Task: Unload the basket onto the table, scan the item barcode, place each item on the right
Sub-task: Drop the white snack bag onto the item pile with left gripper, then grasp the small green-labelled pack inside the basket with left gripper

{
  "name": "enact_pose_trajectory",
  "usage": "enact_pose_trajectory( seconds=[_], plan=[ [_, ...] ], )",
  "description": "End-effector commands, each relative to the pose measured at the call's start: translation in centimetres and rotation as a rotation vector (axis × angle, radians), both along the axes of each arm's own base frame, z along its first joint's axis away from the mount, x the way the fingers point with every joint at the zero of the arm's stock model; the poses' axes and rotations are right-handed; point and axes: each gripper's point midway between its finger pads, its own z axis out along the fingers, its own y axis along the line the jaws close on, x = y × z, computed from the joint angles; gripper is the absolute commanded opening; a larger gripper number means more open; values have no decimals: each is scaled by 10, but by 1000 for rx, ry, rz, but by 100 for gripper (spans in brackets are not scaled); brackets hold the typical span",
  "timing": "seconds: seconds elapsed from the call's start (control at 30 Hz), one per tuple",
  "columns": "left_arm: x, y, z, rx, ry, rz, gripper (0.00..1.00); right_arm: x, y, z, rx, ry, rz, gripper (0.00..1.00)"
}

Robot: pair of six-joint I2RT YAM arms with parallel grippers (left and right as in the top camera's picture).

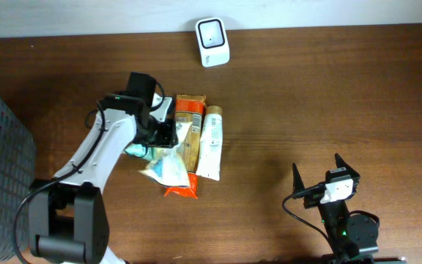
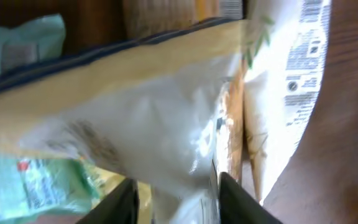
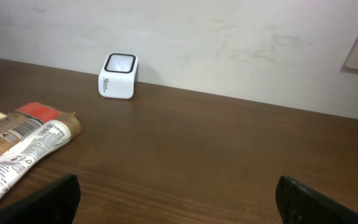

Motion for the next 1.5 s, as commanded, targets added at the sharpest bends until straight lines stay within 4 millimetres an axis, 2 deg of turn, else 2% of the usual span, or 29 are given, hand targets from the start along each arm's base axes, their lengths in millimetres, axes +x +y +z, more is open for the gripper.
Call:
enact_pose_trajectory(
  seconds=[0.0,0.07,0.17,0.27,0.33,0.37,0.43,0.47,0.53,0.57,0.63,0.7,0.73,0.77,0.8,0.83,0.87,0.93,1.03,1.07,1.27,1.4,1.47],
  plan=[
    [6,0,2,-1,-33,-8,50,0,-3,-3,7,4,-16,99],
    [11,0,4,-4,-53,-6,57,0,-3,-3,7,4,-16,99],
    [29,7,26,-11,-111,20,59,0,-3,-3,7,4,-16,99],
    [65,37,106,-28,-265,104,61,0,-3,-3,7,4,-16,99],
    [79,64,162,-30,-376,170,61,0,-3,-3,7,4,-16,99],
    [83,90,197,-6,-451,229,62,0,-3,-3,7,4,-16,99],
    [81,144,241,85,-557,357,64,0,-3,-3,7,4,-16,99],
    [78,163,254,114,-588,404,66,0,-3,-3,7,4,-16,99],
    [58,228,284,180,-658,562,68,0,-3,-3,7,4,-16,99],
    [46,260,288,208,-664,639,70,0,-3,-3,7,4,-16,99],
    [25,309,287,260,-651,762,72,0,-3,-3,7,4,-16,99],
    [-6,367,276,326,-598,935,75,0,-3,-3,7,4,-16,99],
    [-15,381,271,335,-578,976,82,0,-3,-2,7,3,-16,99],
    [-24,396,265,345,-554,1018,96,0,-3,-3,7,4,-16,99],
    [-40,418,255,382,-508,1099,99,0,-3,-3,7,4,-16,99],
    [-44,424,251,399,-490,1116,99,0,-3,-3,7,4,-16,99],
    [-54,439,239,441,-438,1155,100,0,-3,-3,7,4,-16,99],
    [-55,449,223,451,-392,1169,100,0,-3,-3,7,4,-16,99],
    [-52,467,186,486,-287,1181,100,0,-3,-3,7,4,-16,99],
    [-54,475,170,518,-233,1190,100,0,-3,-3,7,4,-16,99],
    [-69,498,117,648,-63,1198,99,0,-3,-3,7,4,-16,99],
    [-75,512,71,681,-37,1023,100,0,-3,-3,7,4,-16,99],
    [-79,517,61,665,-43,978,100,0,-3,-3,7,4,-16,99]
  ],
)
